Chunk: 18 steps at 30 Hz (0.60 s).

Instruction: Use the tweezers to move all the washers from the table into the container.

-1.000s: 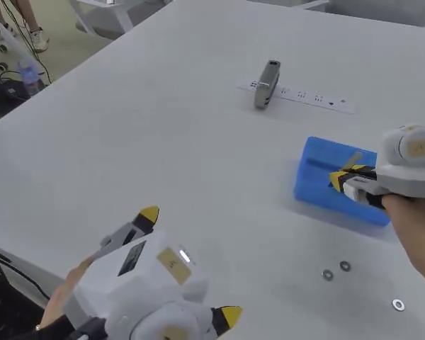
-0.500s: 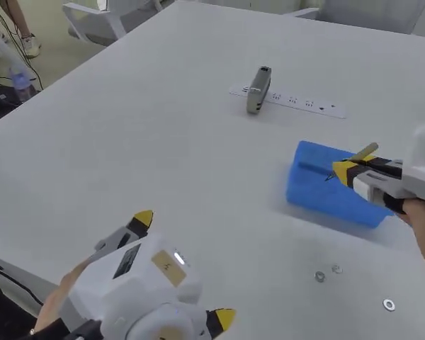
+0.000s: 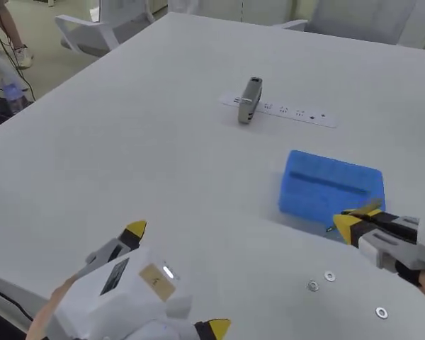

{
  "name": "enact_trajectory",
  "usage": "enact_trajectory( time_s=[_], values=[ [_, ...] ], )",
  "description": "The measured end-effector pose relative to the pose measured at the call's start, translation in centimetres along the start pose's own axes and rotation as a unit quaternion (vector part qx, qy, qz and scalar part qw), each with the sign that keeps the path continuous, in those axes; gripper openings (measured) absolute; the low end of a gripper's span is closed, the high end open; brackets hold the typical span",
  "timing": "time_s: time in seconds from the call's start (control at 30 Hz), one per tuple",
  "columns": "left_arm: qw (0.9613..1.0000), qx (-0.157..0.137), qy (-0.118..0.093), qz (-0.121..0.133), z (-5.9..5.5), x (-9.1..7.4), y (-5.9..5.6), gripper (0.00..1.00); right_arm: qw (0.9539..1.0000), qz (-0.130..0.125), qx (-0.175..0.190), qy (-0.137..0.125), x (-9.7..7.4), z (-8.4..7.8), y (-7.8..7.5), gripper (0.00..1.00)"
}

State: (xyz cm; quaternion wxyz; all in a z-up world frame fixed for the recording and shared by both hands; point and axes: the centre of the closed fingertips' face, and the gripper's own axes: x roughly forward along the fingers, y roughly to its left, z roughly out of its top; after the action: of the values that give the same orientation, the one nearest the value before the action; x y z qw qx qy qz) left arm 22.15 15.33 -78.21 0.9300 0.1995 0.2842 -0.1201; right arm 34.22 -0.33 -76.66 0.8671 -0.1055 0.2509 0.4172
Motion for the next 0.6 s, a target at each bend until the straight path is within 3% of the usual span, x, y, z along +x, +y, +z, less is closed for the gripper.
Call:
enact_trajectory(
  time_s=[0.37,0.6],
  values=[
    [1.0,0.003,0.004,0.002,-0.1,0.0,0.0,0.97,0.9988,0.022,0.017,0.039,-0.1,-3.9,1.8,0.04],
    [1.0,0.005,0.006,0.0,-0.2,0.1,-0.1,0.97,0.9977,0.024,0.013,0.061,0.5,-5.4,2.1,0.04]
  ],
)
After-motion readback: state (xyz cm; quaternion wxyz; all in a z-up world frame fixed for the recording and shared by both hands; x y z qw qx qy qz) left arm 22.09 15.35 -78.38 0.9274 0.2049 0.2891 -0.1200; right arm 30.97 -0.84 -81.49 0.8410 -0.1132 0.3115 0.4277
